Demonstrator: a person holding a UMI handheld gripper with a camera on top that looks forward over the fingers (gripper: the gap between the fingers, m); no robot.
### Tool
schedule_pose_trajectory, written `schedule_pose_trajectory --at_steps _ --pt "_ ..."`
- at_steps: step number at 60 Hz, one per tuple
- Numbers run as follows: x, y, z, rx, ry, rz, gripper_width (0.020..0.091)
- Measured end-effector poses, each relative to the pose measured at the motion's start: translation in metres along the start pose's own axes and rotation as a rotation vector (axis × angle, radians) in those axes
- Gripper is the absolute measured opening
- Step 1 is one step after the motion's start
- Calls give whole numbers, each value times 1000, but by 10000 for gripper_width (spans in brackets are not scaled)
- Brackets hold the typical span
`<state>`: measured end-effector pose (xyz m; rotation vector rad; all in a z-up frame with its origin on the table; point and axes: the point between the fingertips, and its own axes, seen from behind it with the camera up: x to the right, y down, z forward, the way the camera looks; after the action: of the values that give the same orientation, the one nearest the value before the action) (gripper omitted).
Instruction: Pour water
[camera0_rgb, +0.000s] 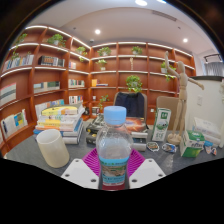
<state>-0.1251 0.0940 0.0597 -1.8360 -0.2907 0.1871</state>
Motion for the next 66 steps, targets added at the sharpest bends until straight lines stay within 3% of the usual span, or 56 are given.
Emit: schedule_pose_trajectory --at_steps 7,14,20,25,28,39,50,66 --pt "0 -1 -1 4 14 -9 295" --pt "2 -1 -1 1 16 7 374" --pt "3 3 -4 -28 18 14 479" --pt "3 14 -14 -81 18 62 677" --pt "0 16 -26 -84 10 88 740" --pt "3 21 -94 -70 84 133 796" --pt "16 14 -161 -31 196 80 797" --pt "22 3 -217 1 219 53 810"
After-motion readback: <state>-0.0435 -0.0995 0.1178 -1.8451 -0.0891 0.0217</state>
